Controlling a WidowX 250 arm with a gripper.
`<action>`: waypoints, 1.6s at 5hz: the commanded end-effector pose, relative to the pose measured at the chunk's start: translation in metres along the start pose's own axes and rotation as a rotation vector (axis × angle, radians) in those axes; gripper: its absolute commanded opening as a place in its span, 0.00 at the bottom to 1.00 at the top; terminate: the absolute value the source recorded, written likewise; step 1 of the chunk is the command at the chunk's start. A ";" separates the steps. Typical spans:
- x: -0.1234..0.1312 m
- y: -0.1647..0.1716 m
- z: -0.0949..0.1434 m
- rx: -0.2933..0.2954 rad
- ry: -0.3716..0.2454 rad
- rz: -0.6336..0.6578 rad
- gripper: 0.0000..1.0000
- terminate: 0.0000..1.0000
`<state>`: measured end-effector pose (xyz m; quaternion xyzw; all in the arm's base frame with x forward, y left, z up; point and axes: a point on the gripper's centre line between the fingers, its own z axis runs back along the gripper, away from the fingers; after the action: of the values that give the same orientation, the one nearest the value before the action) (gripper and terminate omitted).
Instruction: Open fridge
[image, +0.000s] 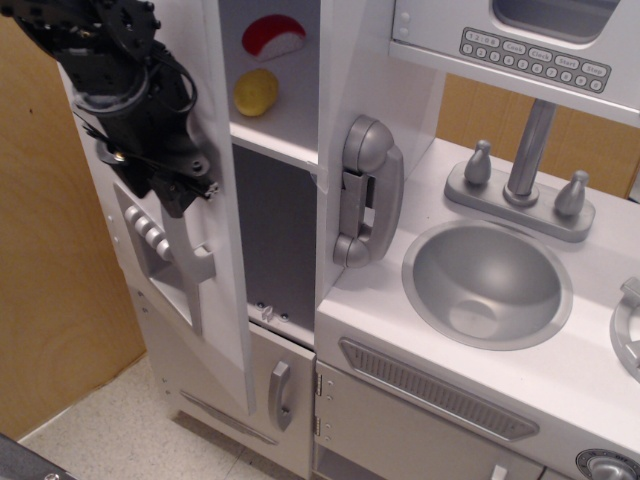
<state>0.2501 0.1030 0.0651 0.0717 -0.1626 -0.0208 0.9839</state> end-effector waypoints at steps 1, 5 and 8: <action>-0.023 -0.004 0.015 0.011 0.033 -0.092 1.00 0.00; -0.042 -0.104 -0.005 -0.100 0.135 -0.127 1.00 0.00; 0.027 -0.110 -0.001 -0.157 0.094 -0.011 1.00 0.00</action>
<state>0.2673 -0.0102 0.0424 -0.0037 -0.0935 -0.0353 0.9950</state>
